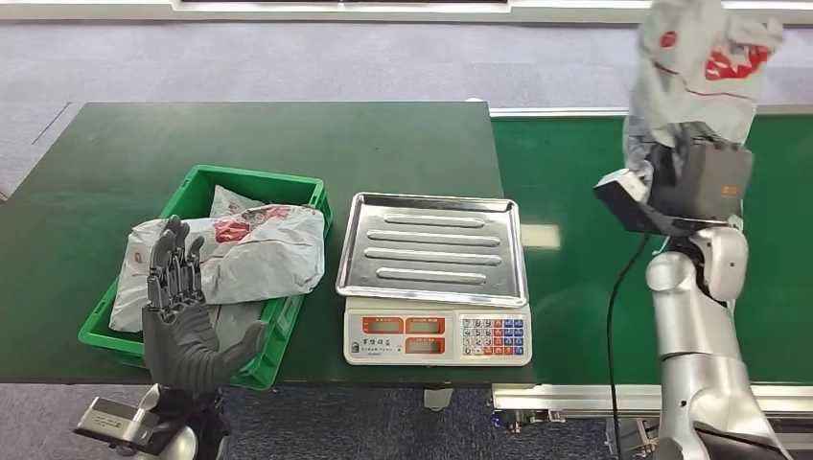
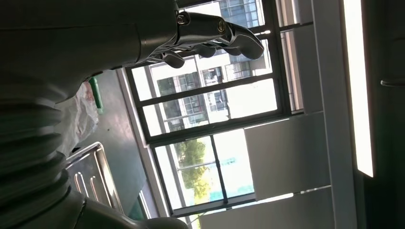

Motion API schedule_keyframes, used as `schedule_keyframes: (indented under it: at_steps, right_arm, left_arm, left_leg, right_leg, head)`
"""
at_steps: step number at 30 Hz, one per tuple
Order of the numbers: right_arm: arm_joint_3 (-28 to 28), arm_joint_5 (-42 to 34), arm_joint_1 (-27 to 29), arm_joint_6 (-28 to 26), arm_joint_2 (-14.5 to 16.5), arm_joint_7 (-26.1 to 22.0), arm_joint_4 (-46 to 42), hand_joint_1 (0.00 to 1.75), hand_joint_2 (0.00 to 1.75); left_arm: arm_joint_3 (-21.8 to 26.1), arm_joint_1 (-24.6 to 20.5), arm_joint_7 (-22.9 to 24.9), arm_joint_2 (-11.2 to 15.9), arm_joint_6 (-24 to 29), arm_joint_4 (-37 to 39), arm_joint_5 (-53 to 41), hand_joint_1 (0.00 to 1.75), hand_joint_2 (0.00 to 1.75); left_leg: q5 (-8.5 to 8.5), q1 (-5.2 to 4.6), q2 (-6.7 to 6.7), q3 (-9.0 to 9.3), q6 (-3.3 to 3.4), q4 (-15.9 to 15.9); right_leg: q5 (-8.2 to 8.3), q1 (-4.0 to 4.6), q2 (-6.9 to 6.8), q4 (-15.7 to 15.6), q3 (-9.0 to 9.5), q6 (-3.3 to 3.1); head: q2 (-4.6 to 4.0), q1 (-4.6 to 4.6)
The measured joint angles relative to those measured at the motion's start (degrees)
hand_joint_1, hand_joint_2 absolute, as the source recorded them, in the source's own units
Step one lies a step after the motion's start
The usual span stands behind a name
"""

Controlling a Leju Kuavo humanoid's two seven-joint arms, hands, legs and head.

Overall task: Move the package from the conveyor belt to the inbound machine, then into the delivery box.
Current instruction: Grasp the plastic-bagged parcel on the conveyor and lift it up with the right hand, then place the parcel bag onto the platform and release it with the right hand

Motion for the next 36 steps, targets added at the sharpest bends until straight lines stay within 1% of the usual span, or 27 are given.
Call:
schedule_keyframes:
  at_steps: [2,4,8,9,12,18,29,31,36]
  right_arm:
    - [5.6,3.0,0.8,1.0,1.1,1.8,-4.2,1.75,1.75]
    - [9.9,3.1,1.0,3.2,1.7,2.1,-6.9,1.75,1.75]
    - [18.1,3.3,0.0,13.6,3.2,2.4,-8.4,1.75,1.75]
    - [19.9,3.4,-0.2,14.8,3.6,2.7,-8.4,1.75,1.75]
    - [23.6,3.3,-0.7,15.4,4.4,3.2,-8.4,1.75,1.75]
    - [26.9,2.8,-1.2,15.4,4.7,3.4,-8.4,1.75,1.75]
    - [27.9,2.7,-1.6,15.6,4.7,3.4,-8.4,1.75,1.75]
    - [28.2,2.7,-1.8,17.9,4.7,3.6,-8.3,1.75,1.75]
    - [32.2,1.0,-4.0,30.6,5.0,6.2,-4.9,1.75,1.75]
  left_arm:
    - [0.0,-0.8,-0.2,0.0,-0.2,0.5,-0.2,0.00,1.75]
    - [0.0,-1.3,-0.3,0.1,-0.4,0.9,-0.3,0.00,1.75]
    - [0.0,-1.9,-0.4,0.3,-0.6,1.6,-0.4,0.00,1.75]
    - [0.0,-2.1,-0.4,0.4,-0.6,1.7,-0.4,0.00,1.75]
    - [0.0,-2.4,-0.5,0.5,-0.6,2.0,-0.4,0.00,1.75]
    - [0.0,-2.4,-0.5,0.8,-0.6,2.1,-0.4,0.00,1.75]
    - [0.0,-2.4,-0.5,1.0,-0.6,2.1,-0.4,0.00,1.75]
    - [0.0,-2.4,-0.6,1.1,-0.6,2.1,-0.4,0.00,1.75]
    - [0.1,-2.4,-0.4,1.2,-0.6,2.1,-0.4,0.00,1.75]
  left_leg:
    - [0.02,0.03,0.05,0.03,-0.03,0.0]
    - [0.06,0.05,-0.05,-0.01,-0.05,0.0]
    - [0.08,0.06,0.00,0.01,-0.07,0.0]
    - [0.08,0.06,0.01,0.02,-0.06,0.0]
    - [0.12,0.06,-0.19,-0.02,-0.06,0.0]
    - [0.13,0.06,-0.25,-0.06,-0.07,0.0]
    - [0.13,0.05,-0.25,-0.07,-0.07,0.0]
    - [0.13,0.05,-0.25,-0.07,-0.07,0.0]
    - [0.14,0.06,-0.20,-0.06,-0.09,0.0]
  right_leg:
    - [0.02,0.01,0.05,0.0,-0.01,-0.04]
    - [0.02,0.02,-0.07,0.0,0.02,-0.04]
    - [0.06,0.01,0.02,0.0,0.00,-0.08]
    - [0.07,0.00,0.03,0.0,0.00,-0.09]
    - [0.07,0.01,-0.21,0.0,0.02,-0.09]
    - [0.06,-0.02,-0.25,0.0,0.01,-0.08]
    - [0.06,0.01,-0.25,0.0,0.01,-0.08]
    - [0.06,0.02,-0.25,0.0,0.01,-0.08]
    - [0.07,0.04,-0.21,0.0,0.00,-0.09]
  head:
    - [0.00,-0.01]
    - [0.00,0.01]
    - [0.00,0.01]
    - [0.00,0.00]
    - [0.00,0.00]
    - [0.00,0.01]
    - [0.00,0.01]
    - [0.00,0.01]
    - [0.00,0.01]
